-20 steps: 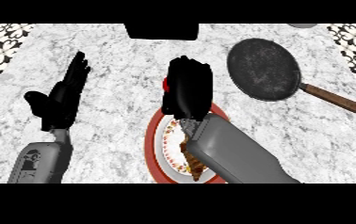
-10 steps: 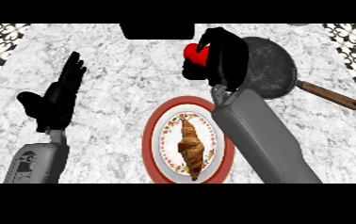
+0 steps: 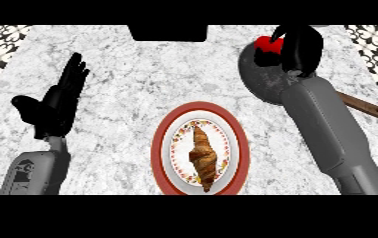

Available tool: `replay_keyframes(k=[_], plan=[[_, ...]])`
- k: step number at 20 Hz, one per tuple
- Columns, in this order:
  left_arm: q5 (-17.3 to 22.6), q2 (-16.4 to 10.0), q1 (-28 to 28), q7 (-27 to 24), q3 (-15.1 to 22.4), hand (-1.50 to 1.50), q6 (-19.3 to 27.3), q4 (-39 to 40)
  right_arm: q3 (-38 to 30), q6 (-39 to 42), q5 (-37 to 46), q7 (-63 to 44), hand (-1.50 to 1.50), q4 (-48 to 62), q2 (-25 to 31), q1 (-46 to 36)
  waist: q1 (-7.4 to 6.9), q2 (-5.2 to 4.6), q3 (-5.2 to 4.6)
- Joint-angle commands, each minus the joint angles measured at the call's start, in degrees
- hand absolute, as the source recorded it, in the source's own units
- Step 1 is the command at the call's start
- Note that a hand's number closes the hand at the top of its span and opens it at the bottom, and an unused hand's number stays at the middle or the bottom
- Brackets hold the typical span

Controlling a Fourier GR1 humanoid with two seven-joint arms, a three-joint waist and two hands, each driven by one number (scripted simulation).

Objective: Pick the can from the plate and place it in the pan

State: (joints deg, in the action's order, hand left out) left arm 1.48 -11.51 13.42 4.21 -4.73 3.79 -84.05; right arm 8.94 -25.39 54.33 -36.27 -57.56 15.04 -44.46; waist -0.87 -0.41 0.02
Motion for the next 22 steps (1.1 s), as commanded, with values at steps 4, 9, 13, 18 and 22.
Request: replay_keyframes(k=[4,9,13,18,22], plan=[[-1.01,0.90,0.80,0.60,1.12,0.00,0.36,-0.69,-7.76,-9.60,-2.55,14.90,1.50,22.81,3.80,-4.20,-1.16,-0.44,0.07],[-0.87,1.57,0.93,0.44,1.85,0.00,-0.09,-1.54,-13.86,-14.57,-7.40,25.43,1.50,33.21,6.65,-5.59,-2.19,-0.85,0.16],[-1.34,1.81,-0.02,-2.77,1.78,0.00,-0.32,0.06,-19.22,-11.95,-14.46,31.15,1.50,35.58,5.68,-6.40,-2.60,-1.21,0.23],[-1.59,1.63,2.89,1.35,1.92,0.00,0.62,-1.34,-24.55,3.19,-22.53,37.04,-1.50,39.08,6.09,-6.31,-2.42,-1.24,0.34],[-1.37,2.18,2.50,-0.28,1.49,0.00,0.53,0.71,-26.35,2.96,-23.29,43.68,-1.50,42.87,7.25,-5.99,-2.74,-1.51,0.26]])
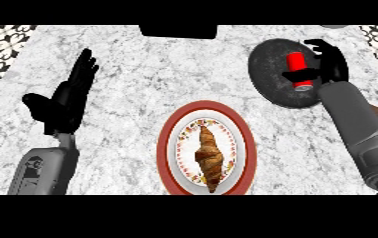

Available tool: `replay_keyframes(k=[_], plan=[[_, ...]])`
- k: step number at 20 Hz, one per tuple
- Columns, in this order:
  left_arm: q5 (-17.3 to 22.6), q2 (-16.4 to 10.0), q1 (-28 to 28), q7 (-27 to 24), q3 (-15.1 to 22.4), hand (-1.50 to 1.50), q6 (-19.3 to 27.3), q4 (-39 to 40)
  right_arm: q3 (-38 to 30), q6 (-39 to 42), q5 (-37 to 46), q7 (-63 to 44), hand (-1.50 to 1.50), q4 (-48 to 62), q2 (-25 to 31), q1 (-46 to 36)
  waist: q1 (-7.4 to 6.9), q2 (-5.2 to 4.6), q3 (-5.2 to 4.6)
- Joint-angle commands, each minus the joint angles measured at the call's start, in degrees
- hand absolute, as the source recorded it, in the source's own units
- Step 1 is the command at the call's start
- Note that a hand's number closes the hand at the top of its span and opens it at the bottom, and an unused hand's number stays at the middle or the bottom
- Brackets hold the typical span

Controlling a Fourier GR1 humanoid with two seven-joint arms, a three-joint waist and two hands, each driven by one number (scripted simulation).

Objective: Pick the can from the plate and place it in the pan

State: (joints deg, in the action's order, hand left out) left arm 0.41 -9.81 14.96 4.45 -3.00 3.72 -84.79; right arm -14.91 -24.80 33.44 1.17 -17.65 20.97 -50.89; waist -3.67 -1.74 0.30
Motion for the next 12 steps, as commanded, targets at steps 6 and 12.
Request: replay_keyframes(k=[6,12], plan=[[-0.14,-0.06,0.66,1.77,-0.93,0.00,1.07,-0.41,-8.36,-3.99,-8.43,18.19,-1.50,-1.04,-1.14,2.56,1.73,0.76,-0.07],[0.70,-1.83,-1.81,-0.77,-3.29,0.00,-0.47,1.53,-13.68,3.28,-17.16,24.27,-1.50,-6.04,-1.78,6.86,3.43,1.65,-0.26]])
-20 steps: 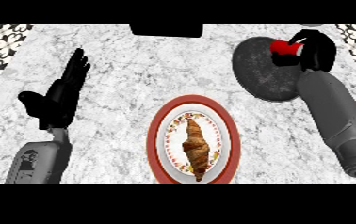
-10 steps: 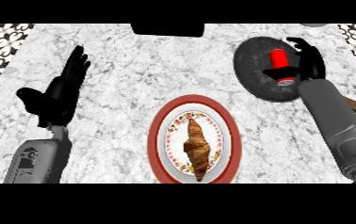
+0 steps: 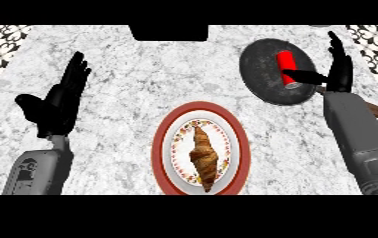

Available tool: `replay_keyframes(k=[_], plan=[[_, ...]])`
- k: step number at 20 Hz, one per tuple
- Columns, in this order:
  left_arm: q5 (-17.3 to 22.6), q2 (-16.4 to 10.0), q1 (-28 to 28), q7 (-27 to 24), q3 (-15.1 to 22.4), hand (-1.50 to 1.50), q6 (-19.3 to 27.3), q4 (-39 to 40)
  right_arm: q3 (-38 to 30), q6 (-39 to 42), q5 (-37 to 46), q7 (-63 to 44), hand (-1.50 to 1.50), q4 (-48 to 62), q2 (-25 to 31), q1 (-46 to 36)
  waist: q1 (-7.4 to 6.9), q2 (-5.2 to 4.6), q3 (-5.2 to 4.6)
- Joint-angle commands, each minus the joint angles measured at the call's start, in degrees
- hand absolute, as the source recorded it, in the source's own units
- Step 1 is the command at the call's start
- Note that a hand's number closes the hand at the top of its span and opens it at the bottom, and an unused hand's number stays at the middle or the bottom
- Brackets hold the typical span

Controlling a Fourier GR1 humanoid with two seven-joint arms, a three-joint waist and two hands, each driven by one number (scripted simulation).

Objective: Pick the can from the plate and place it in the pan

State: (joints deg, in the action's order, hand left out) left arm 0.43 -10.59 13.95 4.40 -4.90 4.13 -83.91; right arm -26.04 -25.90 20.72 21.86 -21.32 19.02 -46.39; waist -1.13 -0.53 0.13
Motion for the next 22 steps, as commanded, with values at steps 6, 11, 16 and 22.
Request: replay_keyframes(k=[6,11,16,22], plan=[[0.06,-0.31,-2.67,0.13,-1.16,0.00,0.30,-1.00,-0.25,17.52,-9.40,5.35,-1.50,-17.51,-4.02,14.67,3.27,1.40,-0.24],[1.43,-1.36,-4.97,-1.56,-2.98,0.00,-0.96,-0.66,2.72,22.98,-11.49,0.48,-1.50,-35.50,-5.17,24.90,4.61,1.85,-0.37],[1.00,-1.75,-5.09,-0.59,-3.04,0.00,-0.75,-0.89,5.10,25.36,-12.90,-4.23,-1.50,-54.28,-8.13,40.14,5.29,1.86,-0.39],[-0.01,-0.77,-2.59,0.01,-1.44,0.00,-0.41,-1.45,9.51,24.55,-11.01,-19.78,-1.50,-81.31,-11.08,53.43,2.82,0.90,-0.24]])
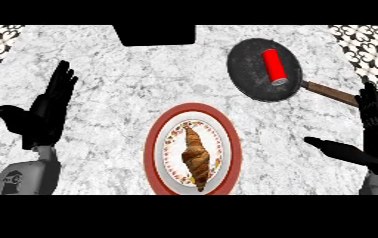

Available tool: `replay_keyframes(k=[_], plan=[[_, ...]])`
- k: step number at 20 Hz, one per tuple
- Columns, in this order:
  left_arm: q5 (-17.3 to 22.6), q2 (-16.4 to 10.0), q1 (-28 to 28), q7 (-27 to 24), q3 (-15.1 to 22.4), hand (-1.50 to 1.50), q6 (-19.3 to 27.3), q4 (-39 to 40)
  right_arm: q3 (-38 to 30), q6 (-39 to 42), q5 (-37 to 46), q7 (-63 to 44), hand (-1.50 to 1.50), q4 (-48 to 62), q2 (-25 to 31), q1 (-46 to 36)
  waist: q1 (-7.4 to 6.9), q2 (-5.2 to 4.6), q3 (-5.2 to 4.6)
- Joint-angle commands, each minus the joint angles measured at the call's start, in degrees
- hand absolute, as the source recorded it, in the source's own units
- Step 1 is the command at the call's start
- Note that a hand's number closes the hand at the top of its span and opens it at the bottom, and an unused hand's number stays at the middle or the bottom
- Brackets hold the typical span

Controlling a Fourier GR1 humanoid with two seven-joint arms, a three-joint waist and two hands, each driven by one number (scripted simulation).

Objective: Pick the can from the plate and place it in the pan

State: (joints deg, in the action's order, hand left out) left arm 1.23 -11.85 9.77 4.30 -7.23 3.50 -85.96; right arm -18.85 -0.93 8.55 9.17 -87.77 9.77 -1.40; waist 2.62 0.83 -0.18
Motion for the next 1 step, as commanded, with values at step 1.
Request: replay_keyframes(k=[1], plan=[[1.06,-1.86,2.90,0.61,-1.26,0.00,-1.87,1.72,4.12,-0.04,2.16,-3.99,-1.50,-16.57,-3.95,12.93,-1.11,-0.55,0.10]])
